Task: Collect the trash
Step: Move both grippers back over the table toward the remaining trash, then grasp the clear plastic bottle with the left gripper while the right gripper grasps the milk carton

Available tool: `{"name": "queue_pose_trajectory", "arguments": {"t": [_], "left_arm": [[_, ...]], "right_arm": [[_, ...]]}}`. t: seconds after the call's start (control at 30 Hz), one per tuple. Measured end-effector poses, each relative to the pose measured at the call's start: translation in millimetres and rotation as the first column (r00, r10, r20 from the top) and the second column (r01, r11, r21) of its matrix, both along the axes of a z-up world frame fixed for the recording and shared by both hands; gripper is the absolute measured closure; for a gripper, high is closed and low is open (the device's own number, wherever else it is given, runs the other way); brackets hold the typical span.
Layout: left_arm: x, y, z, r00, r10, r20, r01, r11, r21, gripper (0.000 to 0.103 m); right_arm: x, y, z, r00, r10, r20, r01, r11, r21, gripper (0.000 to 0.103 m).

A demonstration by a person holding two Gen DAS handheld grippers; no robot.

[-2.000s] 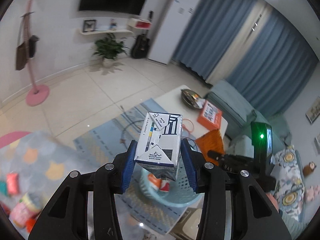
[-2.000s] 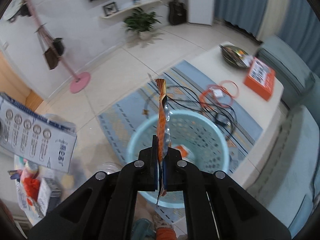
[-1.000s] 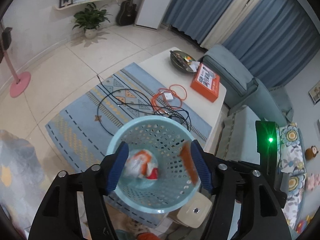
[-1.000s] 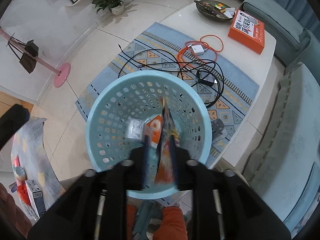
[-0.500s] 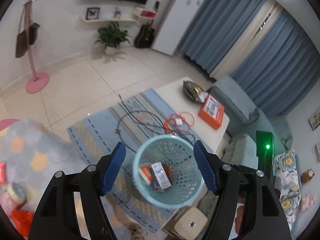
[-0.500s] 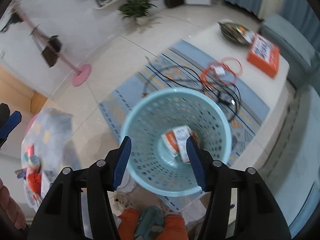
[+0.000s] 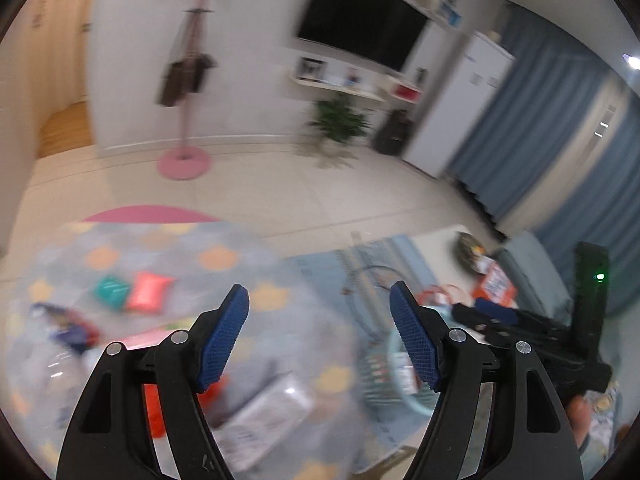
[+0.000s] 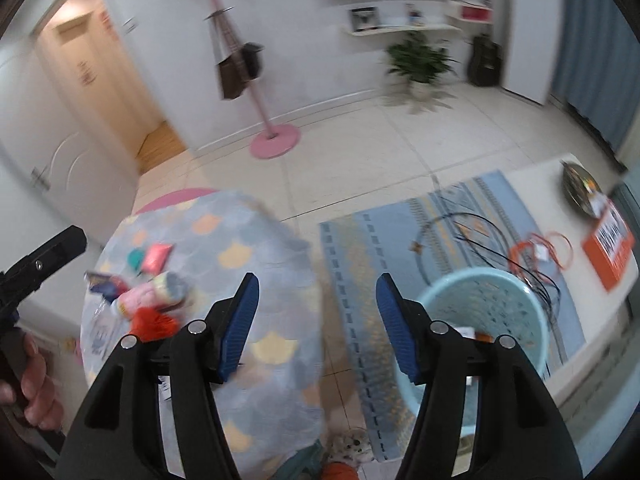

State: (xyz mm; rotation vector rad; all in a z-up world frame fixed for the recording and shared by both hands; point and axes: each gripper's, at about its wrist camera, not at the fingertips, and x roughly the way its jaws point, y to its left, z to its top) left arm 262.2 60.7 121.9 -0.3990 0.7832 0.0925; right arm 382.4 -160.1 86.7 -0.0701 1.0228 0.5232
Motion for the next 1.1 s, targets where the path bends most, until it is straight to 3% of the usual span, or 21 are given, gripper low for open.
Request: {"name": "queue_pose_trajectory", "arguments": {"t": [0.17, 0.3, 0.43, 0.67, 0.9, 1.03, 1.1], "left_arm": [[-47, 73, -14, 0.985, 0.163, -0.056, -0.162, 0.986, 0.023, 0.023], [-85, 128, -31, 0.952, 0.288, -0.107, -0.285, 0.957, 0.044, 0.023], [-115, 171, -51, 0.932, 0.336, -0.137, -0.335, 0.942, 0.035, 0.023], [-142, 204, -100, 0.937, 0.29, -0.194, -0.286, 0.957, 0.051, 0.018], [-147, 212, -150, 0.964, 0.181, -0.193, -0.178, 0.983, 0.032, 0.018], [-155, 205, -169, 0.97, 0.153, -0.187, -0.147, 0.988, 0.049, 0.018], [-162, 202, -172, 0.976, 0.147, -0.158, -0.139, 0.988, 0.064, 0.018]], "right_arm": [[-11, 43, -13, 0.997, 0.075, -0.024, -0.075, 0.997, -0.008, 0.046], [-15, 75, -27, 0.992, 0.115, -0.043, -0.115, 0.993, -0.002, 0.045], [-24, 106, -48, 0.988, 0.15, -0.021, -0.15, 0.989, 0.02, 0.045], [-52, 132, -71, 0.979, 0.153, 0.137, -0.16, 0.986, 0.04, 0.045], [-77, 123, -98, 0.965, 0.111, 0.237, -0.126, 0.991, 0.047, 0.045], [-98, 104, -111, 0.965, 0.05, 0.257, -0.063, 0.997, 0.042, 0.043], [-109, 94, -119, 0.974, -0.004, 0.227, -0.005, 0.999, 0.041, 0.034]]}}
